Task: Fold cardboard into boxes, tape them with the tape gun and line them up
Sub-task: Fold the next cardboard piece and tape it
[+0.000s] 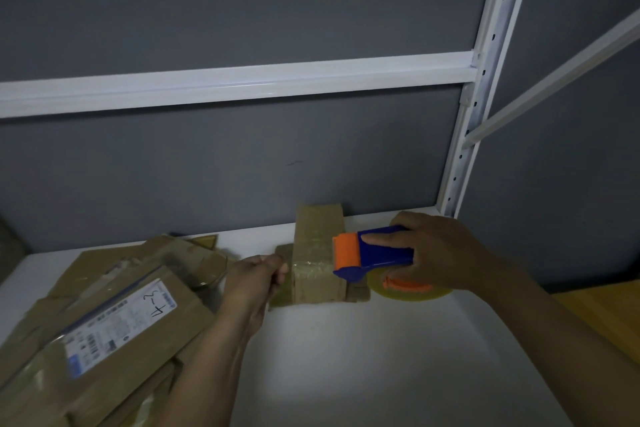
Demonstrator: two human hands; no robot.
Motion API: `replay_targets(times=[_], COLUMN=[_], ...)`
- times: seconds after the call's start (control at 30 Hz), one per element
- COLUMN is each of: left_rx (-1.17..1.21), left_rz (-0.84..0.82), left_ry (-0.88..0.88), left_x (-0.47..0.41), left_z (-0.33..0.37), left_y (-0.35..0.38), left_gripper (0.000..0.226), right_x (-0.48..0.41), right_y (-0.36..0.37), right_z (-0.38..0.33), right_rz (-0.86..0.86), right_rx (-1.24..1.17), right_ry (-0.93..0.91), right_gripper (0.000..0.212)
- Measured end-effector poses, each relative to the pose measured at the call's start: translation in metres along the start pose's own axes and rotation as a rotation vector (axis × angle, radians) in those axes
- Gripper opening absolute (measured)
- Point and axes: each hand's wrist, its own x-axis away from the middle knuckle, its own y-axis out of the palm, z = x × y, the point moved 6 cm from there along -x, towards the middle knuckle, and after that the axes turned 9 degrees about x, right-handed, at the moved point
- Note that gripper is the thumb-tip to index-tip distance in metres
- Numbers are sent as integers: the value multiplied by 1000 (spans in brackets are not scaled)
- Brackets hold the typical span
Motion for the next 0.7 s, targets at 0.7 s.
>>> replay_targets(times=[0.7], left_rx=[-913], left_rz=[-353], left_ry=[695], left_x=[-2], left_z=[-22], left_y=[27], left_gripper=[90], right_x=[-22], right_y=[23], right_z=[-14], right_rz=[192], right_rx=[9], right_ry=[-77], right_gripper=[68])
